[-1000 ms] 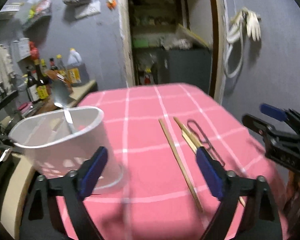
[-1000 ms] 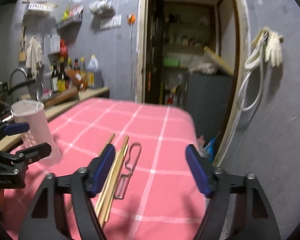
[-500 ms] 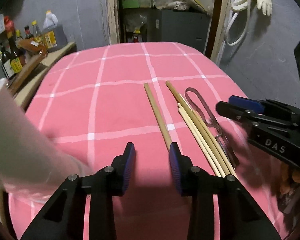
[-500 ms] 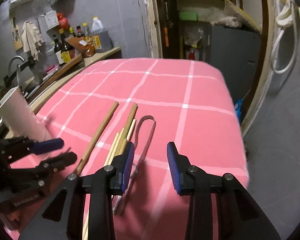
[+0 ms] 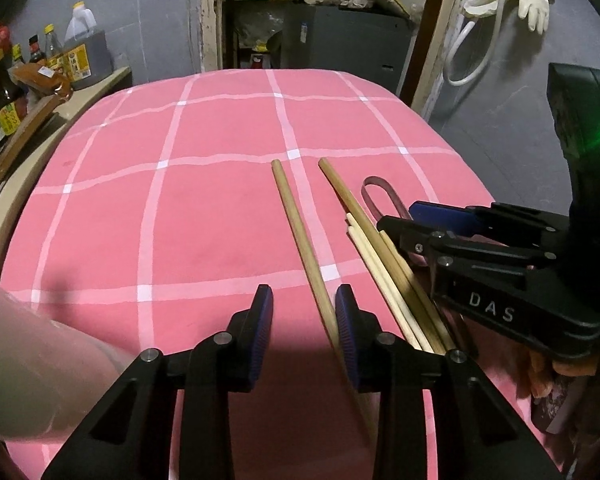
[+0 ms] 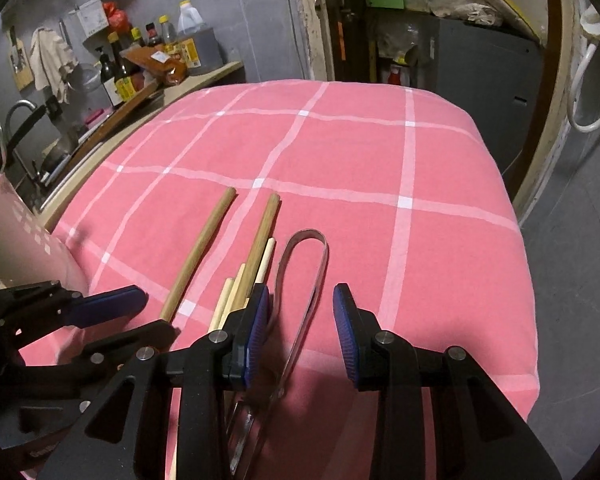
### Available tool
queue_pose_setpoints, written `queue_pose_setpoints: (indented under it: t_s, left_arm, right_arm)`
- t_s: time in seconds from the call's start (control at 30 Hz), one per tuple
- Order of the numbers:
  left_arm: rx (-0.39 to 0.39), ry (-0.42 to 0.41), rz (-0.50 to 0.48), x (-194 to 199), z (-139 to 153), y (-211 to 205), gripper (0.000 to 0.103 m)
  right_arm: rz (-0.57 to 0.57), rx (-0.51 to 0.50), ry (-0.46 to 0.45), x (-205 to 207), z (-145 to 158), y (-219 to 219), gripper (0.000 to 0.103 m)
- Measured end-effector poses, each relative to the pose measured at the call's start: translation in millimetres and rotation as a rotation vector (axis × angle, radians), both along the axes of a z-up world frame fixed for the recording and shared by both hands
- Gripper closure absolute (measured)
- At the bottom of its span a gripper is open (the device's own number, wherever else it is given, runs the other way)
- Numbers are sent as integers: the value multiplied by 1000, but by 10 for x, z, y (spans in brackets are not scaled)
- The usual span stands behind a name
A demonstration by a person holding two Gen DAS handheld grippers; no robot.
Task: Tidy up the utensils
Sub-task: 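Lower the left tool to a chopstick while the right tool reaches the tong clip, then lift the chopstick with the left tool while the right tool lifts the tong clip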
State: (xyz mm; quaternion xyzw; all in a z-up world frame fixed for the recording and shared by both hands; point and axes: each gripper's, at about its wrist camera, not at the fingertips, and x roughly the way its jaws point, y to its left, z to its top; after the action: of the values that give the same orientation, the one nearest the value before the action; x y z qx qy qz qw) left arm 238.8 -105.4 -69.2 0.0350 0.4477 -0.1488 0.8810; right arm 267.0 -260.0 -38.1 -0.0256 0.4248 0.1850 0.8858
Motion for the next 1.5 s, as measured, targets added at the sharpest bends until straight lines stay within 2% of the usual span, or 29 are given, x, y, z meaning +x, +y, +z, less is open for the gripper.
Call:
queue_pose_setpoints:
  t_s: [0.2,0.47,0.7,0.8,0.97,1.03,1.13,1.33,1.5]
  left_arm:
    - [-7,24,-13,5,16,-13,92]
    - [-14,62,-8,55,1,-38,92]
    - [-41,82,1,-10,10,4,98]
    - [-62,82,-1,-93,30,4,99]
    - [-105,57,11,-263,115,61,99]
    - [-128,33,15,-333,173,89,99]
    - [-166,-59,18,-516,335,151,99]
    - [-265,-301,26,-904,782,331,99]
    - [-299,-443,55,-1100,1111,485,99]
  right_arm:
    - [8,-48,32,-62,25,29,78]
    - [-40,-51,64,56,13,67,79]
    - [-86,25,55,-133,17,-61,83]
    - [-106,63,21,-294,32,-126,83]
    - [-129,108,-99,-679,156,-200,83]
    - [-132,117,-181,-873,255,-201,83]
    - [-134,131,-277,-1096,381,-171,83]
    - [-141,173,-482,-1441,666,-47,83]
    - [-127,196,-612,-1579,958,130,83]
